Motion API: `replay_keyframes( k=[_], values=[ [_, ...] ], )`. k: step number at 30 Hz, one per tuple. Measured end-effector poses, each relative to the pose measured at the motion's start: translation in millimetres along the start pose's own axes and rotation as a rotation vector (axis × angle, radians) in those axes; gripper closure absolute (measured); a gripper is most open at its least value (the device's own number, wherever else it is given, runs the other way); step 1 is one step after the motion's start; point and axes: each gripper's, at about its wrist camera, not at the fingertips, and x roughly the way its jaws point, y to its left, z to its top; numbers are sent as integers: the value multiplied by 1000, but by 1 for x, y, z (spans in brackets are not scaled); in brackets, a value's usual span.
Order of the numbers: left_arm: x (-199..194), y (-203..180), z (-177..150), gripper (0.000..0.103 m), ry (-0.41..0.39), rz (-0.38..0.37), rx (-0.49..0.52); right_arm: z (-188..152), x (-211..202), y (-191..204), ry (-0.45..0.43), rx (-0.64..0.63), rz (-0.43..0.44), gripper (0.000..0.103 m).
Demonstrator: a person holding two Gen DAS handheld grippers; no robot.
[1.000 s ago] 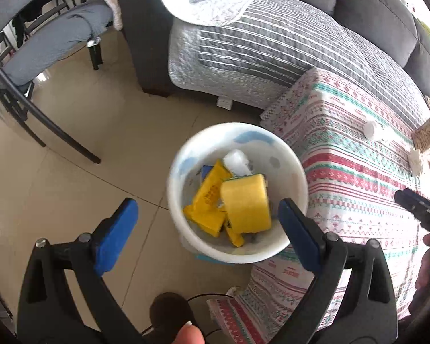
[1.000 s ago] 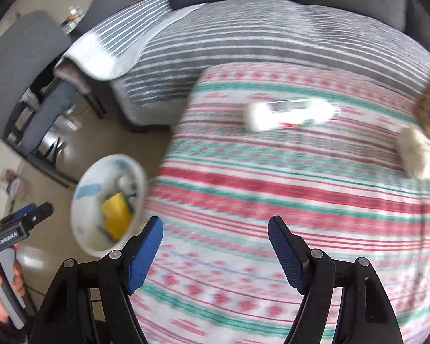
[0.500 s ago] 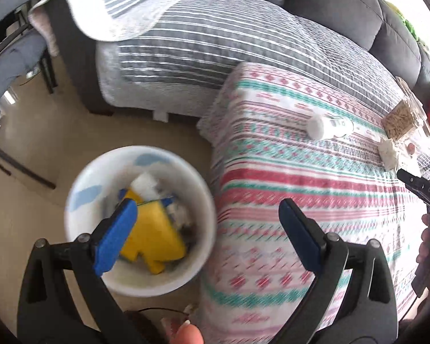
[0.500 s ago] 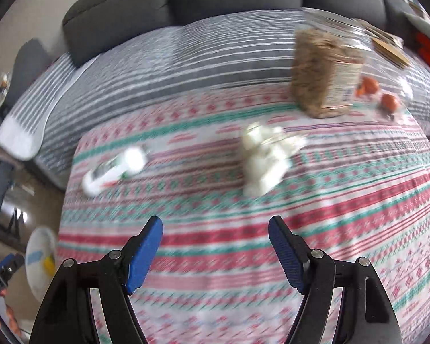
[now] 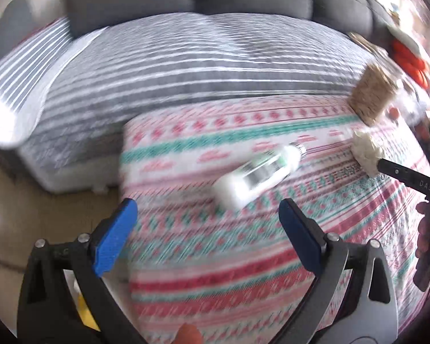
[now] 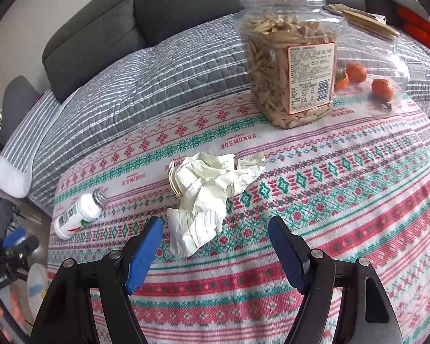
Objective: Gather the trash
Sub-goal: 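Grasp the white bottle with the left tool while the right tool grasps the crumpled white paper, then carry the white bottle into the bucket and open the left tool while the right tool carries the paper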
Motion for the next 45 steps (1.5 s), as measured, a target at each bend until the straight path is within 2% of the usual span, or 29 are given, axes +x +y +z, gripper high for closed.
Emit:
replay_keyframes(
  k=[2,6,11,13,15,17,19,20,21,29,34,45],
  values=[
    [12,-13,9,4,-13,-23,59,-1,5,2,4,-9,6,26],
    [37,-35,19,4,1,-23,165,0,14,4,-1,-24,27,29],
    [58,-44,18,7,56,-43,193,4,20,9,-4,-52,42,41],
    [62,-46,15,14,67,-55,194,5,22,12,-1,-62,45,51],
    [64,-48,10,27,72,-69,186,7,24,15,9,-78,48,68],
    [66,-51,6,40,90,-91,166,6,25,17,20,-80,47,73],
    [62,-52,1,48,78,-95,145,7,24,17,24,-73,64,75],
    [60,-52,0,58,77,-94,133,6,22,18,26,-76,73,76],
    [58,-52,-2,62,81,-95,116,6,19,19,27,-81,80,76],
    [22,-48,-23,63,88,-95,17,1,-14,27,26,-144,103,77],
    [-8,-40,-35,63,101,-117,-44,-10,-38,34,40,-189,88,77],
    [-70,-17,-63,63,68,-157,-128,-40,-91,50,65,-239,122,77]
  ],
)
